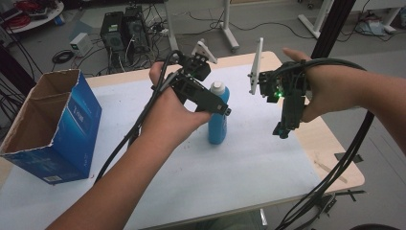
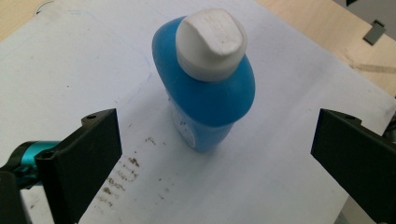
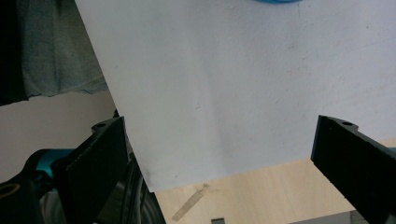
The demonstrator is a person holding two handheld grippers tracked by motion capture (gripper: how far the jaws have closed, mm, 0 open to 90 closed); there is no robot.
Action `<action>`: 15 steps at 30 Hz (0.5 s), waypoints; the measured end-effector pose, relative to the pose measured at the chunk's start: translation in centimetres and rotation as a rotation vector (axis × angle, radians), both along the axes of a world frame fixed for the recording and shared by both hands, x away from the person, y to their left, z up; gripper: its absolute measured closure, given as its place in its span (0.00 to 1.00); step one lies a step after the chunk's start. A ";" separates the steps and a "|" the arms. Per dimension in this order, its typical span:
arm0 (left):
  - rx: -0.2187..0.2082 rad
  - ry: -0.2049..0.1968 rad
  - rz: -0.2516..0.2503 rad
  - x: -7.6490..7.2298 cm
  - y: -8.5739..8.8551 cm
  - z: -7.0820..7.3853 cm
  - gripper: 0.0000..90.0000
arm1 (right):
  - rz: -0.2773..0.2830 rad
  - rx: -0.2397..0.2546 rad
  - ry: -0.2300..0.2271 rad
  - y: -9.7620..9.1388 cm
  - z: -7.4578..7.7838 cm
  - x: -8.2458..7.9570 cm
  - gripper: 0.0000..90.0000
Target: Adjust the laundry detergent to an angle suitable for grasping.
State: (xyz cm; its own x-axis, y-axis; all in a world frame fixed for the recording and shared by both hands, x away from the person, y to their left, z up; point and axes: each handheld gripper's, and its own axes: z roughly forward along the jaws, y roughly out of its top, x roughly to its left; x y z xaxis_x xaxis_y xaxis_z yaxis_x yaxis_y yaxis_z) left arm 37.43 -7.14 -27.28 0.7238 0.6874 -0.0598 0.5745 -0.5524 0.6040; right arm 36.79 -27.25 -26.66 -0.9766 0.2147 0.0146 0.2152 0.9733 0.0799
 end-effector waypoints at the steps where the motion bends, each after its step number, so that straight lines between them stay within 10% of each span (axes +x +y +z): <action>1: -0.002 -0.003 0.006 0.1 -0.2 -0.2 0.02 | -0.008 -0.004 0.002 -0.2 -0.1 0.0 0.04; 7: -0.037 -0.064 0.057 0.5 -1.3 -1.2 0.02 | -0.017 0.003 0.006 -0.6 -0.3 0.0 0.04; 15: -0.038 -0.051 0.077 1.2 -2.5 -2.7 0.02 | -0.021 0.004 0.003 -0.5 -0.1 0.1 0.04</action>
State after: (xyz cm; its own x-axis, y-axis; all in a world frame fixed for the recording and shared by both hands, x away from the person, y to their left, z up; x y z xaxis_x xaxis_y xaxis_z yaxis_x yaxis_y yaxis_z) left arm 38.67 -9.64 -29.98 0.6715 0.7393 -0.0511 0.5822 -0.4837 0.6535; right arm 36.89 -27.75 -26.81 -0.9717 0.2355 0.0187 0.2362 0.9681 0.0834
